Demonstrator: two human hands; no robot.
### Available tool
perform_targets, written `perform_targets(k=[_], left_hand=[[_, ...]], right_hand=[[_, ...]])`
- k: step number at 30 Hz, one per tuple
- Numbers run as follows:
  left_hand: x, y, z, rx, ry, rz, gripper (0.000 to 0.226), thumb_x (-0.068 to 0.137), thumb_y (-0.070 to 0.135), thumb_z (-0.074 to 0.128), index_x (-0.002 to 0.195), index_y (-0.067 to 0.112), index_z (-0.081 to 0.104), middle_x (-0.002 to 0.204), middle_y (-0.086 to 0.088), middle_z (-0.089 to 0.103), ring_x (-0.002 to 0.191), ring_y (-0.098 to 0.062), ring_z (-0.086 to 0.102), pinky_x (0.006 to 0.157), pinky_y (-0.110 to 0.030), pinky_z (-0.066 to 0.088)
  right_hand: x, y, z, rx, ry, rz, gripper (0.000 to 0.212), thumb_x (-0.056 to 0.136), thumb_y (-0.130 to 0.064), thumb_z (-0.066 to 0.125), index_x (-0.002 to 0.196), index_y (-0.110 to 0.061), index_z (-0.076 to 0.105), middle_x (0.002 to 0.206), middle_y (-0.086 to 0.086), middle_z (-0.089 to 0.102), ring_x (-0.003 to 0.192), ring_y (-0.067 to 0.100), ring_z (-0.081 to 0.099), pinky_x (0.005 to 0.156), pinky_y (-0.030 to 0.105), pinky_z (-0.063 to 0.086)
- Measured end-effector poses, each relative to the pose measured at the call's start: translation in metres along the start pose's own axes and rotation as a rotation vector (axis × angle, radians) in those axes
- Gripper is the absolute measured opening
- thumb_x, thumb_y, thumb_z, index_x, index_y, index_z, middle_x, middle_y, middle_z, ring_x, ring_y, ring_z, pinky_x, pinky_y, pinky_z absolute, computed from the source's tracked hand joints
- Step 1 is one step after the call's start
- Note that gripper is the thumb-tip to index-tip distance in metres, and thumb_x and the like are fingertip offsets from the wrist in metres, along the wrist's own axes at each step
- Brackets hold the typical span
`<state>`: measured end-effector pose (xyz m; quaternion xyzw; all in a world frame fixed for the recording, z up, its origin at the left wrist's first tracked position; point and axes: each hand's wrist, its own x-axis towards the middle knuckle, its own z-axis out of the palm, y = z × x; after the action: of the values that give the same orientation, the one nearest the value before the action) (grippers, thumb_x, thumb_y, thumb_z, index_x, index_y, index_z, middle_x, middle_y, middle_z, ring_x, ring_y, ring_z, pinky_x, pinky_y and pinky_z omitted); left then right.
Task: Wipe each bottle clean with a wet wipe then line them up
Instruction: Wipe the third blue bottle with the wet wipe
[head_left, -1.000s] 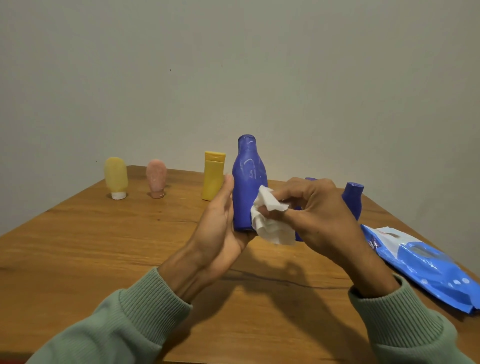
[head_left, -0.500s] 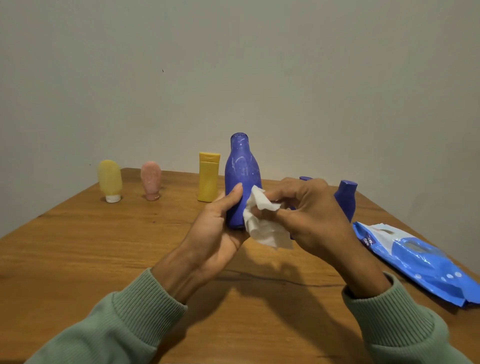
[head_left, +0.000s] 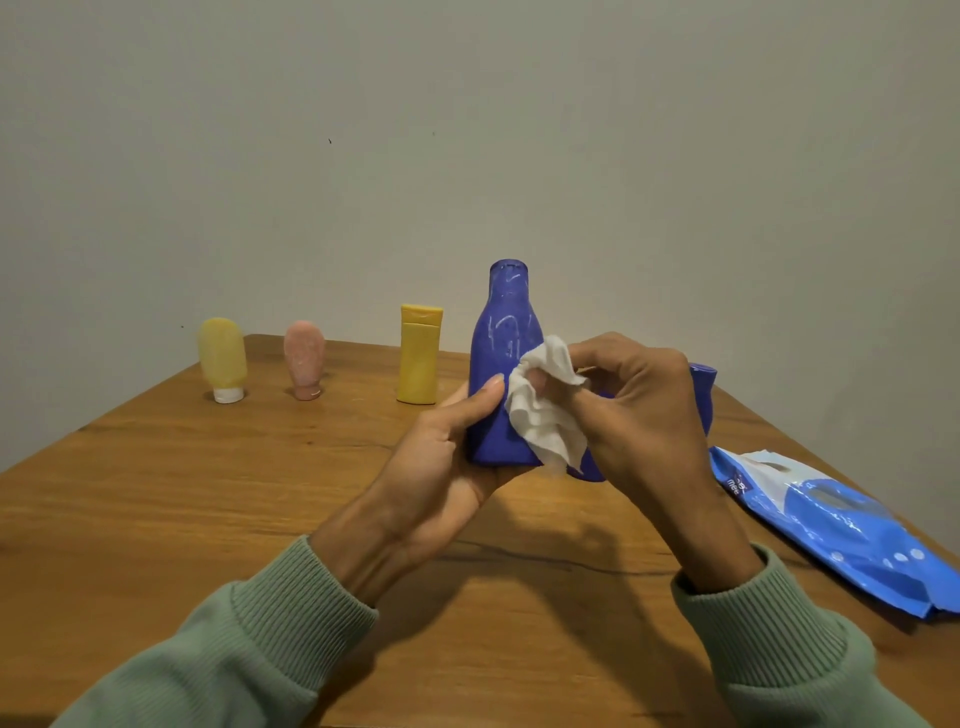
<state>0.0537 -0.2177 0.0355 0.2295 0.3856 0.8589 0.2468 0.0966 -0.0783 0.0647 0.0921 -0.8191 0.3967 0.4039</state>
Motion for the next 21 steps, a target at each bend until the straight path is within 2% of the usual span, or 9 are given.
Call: perform_targets(k=[4,6,8,12,15,17,21], left_hand=[[-0.001,-0.0003,0.0001,0.008,-0.006,-0.005,0.042,0.092,0.024,0.048,0.129,0.006,0.056,0.12,-0.016,0.067,0.103,-0.025,0.067,0.087,-0.039,0.057],[-0.0016,-0.0006,0.0003,0.034,-0.01,-0.013,0.043,0.091,0.03,0.049,0.124,0.004,0.059,0.113,-0.015,0.069,0.096,-0.022,0.069,0.08,-0.035,0.058],[-0.0022,-0.0009,0.0007,0.073,-0.01,-0.004,0.046,0.089,0.035,0.05,0.122,0.005,0.061,0.11,-0.014,0.07,0.094,-0.02,0.069,0.079,-0.033,0.057],[-0.0042,-0.0041,0.0029,0.191,-0.058,0.028,0.051,0.082,0.037,0.05,0.127,0.014,0.056,0.1,-0.005,0.073,0.088,-0.015,0.071,0.075,-0.03,0.058],[-0.0029,-0.0069,0.0037,0.273,-0.075,0.037,0.052,0.082,0.041,0.049,0.129,0.02,0.053,0.107,-0.002,0.073,0.093,-0.015,0.07,0.077,-0.034,0.059],[-0.002,-0.0067,0.0043,0.285,-0.076,0.055,0.051,0.083,0.045,0.046,0.128,0.021,0.055,0.108,-0.002,0.073,0.095,-0.015,0.07,0.08,-0.034,0.059],[-0.0009,-0.0076,0.0028,0.289,-0.081,0.072,0.047,0.08,0.05,0.041,0.106,0.019,0.064,0.088,0.0,0.076,0.083,-0.009,0.072,0.075,-0.025,0.059]], right_hand=[[-0.0012,-0.0025,-0.0025,-0.038,-0.179,-0.009,0.016,0.08,-0.025,0.071,0.095,-0.019,0.073,0.086,-0.011,0.065,0.081,0.005,0.062,0.068,0.012,0.051],[-0.0048,-0.0038,-0.0014,-0.061,-0.263,-0.012,0.021,0.079,-0.023,0.072,0.099,-0.018,0.072,0.087,-0.014,0.063,0.082,0.003,0.061,0.07,0.01,0.05],[-0.0071,-0.0033,0.0015,-0.085,-0.244,-0.035,0.023,0.078,-0.023,0.073,0.1,-0.018,0.072,0.087,-0.015,0.062,0.082,0.002,0.06,0.071,0.008,0.049],[-0.0073,-0.0014,0.0061,-0.076,-0.062,-0.071,0.02,0.079,-0.016,0.074,0.1,-0.013,0.071,0.089,-0.009,0.063,0.082,0.002,0.061,0.071,0.007,0.048],[-0.0035,0.0,0.0032,-0.102,0.018,-0.102,0.021,0.08,-0.016,0.074,0.1,-0.01,0.071,0.089,-0.005,0.064,0.084,0.003,0.061,0.072,0.008,0.048],[-0.0029,-0.0011,0.0009,-0.094,-0.052,-0.09,0.024,0.078,-0.017,0.074,0.101,-0.01,0.07,0.09,-0.007,0.062,0.085,0.003,0.061,0.074,0.008,0.048],[-0.0081,-0.006,0.0028,-0.148,-0.242,-0.093,0.024,0.078,-0.018,0.074,0.102,-0.016,0.071,0.091,-0.012,0.06,0.086,0.003,0.059,0.074,0.01,0.049]])
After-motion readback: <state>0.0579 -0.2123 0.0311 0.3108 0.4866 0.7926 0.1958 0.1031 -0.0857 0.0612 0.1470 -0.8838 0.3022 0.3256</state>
